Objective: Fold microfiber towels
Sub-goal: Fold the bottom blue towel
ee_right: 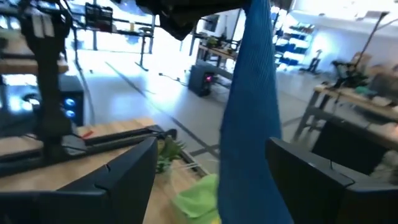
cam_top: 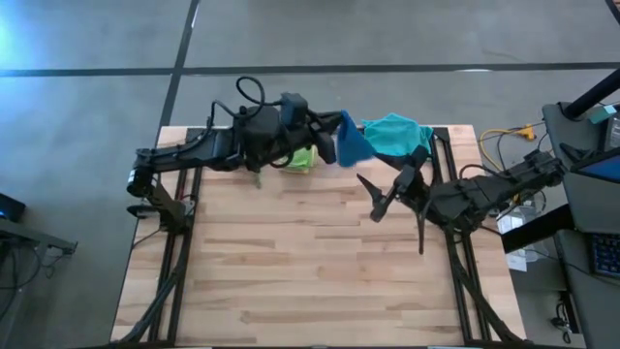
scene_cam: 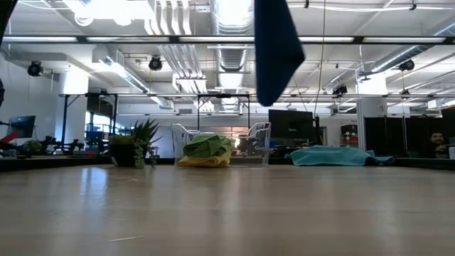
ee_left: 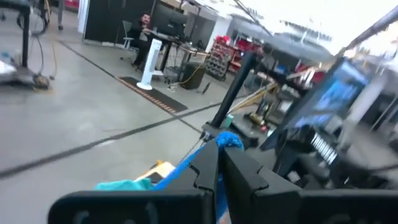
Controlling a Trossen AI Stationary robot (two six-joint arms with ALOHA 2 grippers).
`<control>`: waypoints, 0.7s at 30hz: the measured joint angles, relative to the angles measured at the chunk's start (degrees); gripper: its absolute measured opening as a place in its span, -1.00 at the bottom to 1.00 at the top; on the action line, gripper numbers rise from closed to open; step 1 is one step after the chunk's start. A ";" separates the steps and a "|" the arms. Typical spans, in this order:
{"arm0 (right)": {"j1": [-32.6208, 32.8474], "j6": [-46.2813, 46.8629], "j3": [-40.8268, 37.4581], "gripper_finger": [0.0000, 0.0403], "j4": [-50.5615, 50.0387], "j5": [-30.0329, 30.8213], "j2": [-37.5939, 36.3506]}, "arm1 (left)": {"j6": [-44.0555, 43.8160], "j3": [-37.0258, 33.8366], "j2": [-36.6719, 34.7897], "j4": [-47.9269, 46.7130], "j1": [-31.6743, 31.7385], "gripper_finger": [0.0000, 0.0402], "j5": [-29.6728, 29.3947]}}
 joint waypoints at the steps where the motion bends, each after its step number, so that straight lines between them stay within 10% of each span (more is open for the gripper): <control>1: -0.52 -1.30 0.12 0.45 0.30 0.24 0.34 | -1.38 -0.03 0.00 0.28 0.19 -1.00 0.01; 21: -6.78 -19.63 15.09 0.32 8.30 9.12 17.45 | -4.06 0.36 0.79 4.64 0.83 -1.00 2.75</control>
